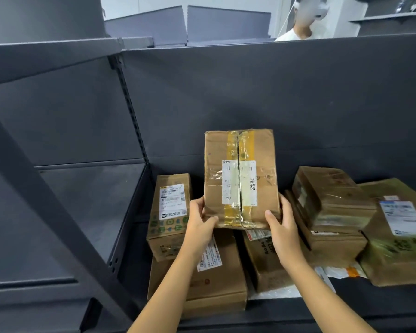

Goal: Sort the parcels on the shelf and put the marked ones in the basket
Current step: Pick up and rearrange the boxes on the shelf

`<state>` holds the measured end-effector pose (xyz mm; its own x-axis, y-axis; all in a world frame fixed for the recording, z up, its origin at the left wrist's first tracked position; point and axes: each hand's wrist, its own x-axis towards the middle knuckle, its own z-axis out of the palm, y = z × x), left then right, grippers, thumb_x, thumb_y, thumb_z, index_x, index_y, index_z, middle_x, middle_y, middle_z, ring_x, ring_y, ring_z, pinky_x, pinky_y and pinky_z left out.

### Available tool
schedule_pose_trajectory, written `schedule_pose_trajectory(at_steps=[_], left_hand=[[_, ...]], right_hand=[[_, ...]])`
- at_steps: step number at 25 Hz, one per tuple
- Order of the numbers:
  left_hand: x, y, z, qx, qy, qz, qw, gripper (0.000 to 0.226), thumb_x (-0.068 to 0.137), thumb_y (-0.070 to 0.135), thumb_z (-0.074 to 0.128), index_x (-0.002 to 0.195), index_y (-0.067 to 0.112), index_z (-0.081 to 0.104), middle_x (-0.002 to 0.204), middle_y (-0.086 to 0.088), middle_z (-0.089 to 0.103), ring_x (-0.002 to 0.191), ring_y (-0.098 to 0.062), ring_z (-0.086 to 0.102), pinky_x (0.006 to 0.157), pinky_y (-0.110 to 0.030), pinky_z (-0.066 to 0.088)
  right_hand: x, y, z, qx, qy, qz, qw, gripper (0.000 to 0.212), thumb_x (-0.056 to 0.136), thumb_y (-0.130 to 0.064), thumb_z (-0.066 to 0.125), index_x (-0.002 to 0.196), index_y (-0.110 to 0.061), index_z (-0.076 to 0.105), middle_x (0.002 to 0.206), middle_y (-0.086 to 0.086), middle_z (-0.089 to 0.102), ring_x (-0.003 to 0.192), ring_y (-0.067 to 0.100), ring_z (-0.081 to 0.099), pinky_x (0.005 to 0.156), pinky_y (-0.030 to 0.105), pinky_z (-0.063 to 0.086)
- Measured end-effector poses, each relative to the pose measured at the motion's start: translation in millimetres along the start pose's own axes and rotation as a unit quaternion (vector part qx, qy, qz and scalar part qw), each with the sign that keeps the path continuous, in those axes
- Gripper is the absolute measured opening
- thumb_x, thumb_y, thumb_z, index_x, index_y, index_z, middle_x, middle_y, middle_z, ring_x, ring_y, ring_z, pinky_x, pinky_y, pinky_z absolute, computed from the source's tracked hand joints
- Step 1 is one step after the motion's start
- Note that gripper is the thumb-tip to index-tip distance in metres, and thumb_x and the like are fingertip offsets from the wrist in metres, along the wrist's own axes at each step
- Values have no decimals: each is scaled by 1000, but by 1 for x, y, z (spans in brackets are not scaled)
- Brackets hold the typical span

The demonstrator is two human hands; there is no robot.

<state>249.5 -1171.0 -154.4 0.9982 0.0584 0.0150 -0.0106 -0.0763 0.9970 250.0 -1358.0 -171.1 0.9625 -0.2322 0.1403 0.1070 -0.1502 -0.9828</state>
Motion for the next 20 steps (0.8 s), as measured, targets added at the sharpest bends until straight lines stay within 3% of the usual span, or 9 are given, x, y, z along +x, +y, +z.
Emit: schedule_pose_trajectory(at_steps=[2,4,6,9,11,13,15,18,20], left_hand=[[9,12,-7,-44,24,-28,998,19,93,13,50,107,25,46,119,-3,61,103,-11,61,79,-21,50],[15,25,-14,-99,39,-59,993,14,96,31,46,109,28,49,113,1,64,99,-15,62,76,-29,51],[18,32,-20,-151,23,-48,987,31,95,51,38,116,37,55,101,16,67,101,-14,61,79,-34,51],[19,33,-23,-194,20,-15,981,34,98,49,33,100,35,64,80,20,66,92,-13,60,77,-35,49],[17,31,-21,-192,25,9,981,27,99,40,35,93,24,56,79,17,65,87,-12,56,76,-35,47],[16,27,-17,-204,30,11,978,18,98,35,38,93,23,49,82,15,65,85,-12,55,79,-38,44],[15,23,-17,-211,36,17,977,12,96,34,41,97,25,49,84,12,66,84,-12,55,79,-37,44],[16,19,-19,-196,37,13,980,24,80,43,50,100,28,52,85,16,68,80,-9,59,76,-33,46],[19,16,-22,-200,39,9,979,26,82,48,48,101,34,57,92,17,71,83,-5,66,79,-31,49]], right_hand=[[4,-7,-2,-3,-6,-40,999,53,91,-13,57,121,-53,39,121,-33,50,116,-9,47,90,13,41],[7,-11,-5,-24,-13,-84,996,64,86,-5,62,117,-56,39,117,-42,48,116,-16,44,87,6,42],[9,-12,-6,-36,-25,-119,992,77,83,2,64,123,-58,36,124,-38,45,124,-11,41,94,9,39],[10,-12,-3,-43,-28,-127,991,89,81,5,65,126,-64,30,124,-34,37,123,-13,38,91,6,39],[8,-11,-1,-22,-13,-128,991,76,82,-7,69,121,-64,35,122,-29,37,118,-14,41,93,12,41],[4,-12,3,23,-15,-125,992,59,82,-20,69,117,-57,39,129,-14,43,120,-2,46,100,29,44],[1,-15,7,47,-28,-128,990,51,81,-26,67,116,-52,39,134,-2,46,124,9,48,103,34,44],[2,-15,9,57,-37,-126,990,54,86,-3,62,114,-44,40,137,-3,45,128,14,45,107,38,42],[-2,-18,10,45,-37,-135,989,59,86,9,56,112,-42,43,135,-15,45,130,12,43,106,32,42]])
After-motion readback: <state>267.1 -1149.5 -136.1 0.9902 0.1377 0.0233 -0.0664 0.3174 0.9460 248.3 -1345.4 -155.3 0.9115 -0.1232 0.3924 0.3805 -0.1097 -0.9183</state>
